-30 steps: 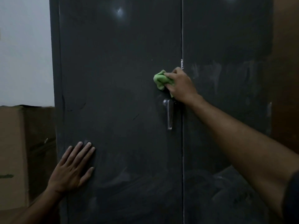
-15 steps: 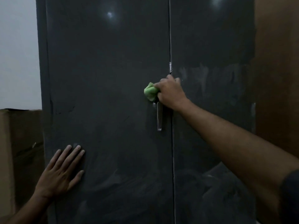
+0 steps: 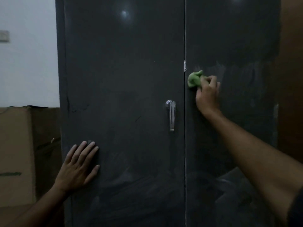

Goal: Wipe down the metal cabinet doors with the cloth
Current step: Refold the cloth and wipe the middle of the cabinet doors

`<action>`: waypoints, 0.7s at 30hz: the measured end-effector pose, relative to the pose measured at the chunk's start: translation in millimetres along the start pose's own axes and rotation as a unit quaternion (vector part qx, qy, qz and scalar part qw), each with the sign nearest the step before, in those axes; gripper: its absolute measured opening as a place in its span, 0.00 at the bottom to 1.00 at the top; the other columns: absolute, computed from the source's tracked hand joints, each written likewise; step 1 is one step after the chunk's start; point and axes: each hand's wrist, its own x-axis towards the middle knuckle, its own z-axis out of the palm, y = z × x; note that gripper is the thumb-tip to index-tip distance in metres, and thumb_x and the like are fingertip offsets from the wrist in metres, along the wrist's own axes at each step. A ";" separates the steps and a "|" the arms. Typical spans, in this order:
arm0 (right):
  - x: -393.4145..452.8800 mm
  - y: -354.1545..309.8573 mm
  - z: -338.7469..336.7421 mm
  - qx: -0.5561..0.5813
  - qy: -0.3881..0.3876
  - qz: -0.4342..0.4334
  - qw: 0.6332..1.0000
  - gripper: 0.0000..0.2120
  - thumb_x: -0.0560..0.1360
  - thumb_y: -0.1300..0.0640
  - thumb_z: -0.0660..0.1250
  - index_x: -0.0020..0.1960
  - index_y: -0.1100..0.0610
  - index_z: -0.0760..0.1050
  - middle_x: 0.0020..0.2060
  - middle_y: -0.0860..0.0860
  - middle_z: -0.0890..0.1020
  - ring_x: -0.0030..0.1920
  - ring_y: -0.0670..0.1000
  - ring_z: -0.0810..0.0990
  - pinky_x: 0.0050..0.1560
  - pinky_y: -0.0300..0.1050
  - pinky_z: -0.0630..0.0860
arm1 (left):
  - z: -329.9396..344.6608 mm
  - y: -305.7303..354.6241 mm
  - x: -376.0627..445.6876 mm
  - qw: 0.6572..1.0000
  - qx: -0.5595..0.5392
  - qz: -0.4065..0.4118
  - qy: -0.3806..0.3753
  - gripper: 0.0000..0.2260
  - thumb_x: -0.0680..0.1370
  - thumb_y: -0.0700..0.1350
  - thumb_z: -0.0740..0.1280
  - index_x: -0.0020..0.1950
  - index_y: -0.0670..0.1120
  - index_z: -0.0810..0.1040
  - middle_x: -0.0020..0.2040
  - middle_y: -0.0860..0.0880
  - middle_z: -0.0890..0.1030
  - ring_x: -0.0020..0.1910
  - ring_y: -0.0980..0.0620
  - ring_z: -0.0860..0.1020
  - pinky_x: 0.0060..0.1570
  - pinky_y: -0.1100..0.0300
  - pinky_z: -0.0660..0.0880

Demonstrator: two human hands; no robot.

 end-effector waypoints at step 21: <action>-18.7 21.1 -5.0 0.042 -0.064 -0.327 0.942 0.17 0.77 0.54 0.66 0.64 0.57 0.80 0.54 0.58 0.76 0.49 0.58 0.73 0.48 0.52 0.72 | 36.3 171.6 223.1 0.985 -0.125 0.117 0.022 0.33 0.83 0.55 0.63 0.85 0.46 0.58 0.85 0.44 0.55 0.84 0.43 0.55 0.82 0.44 0.57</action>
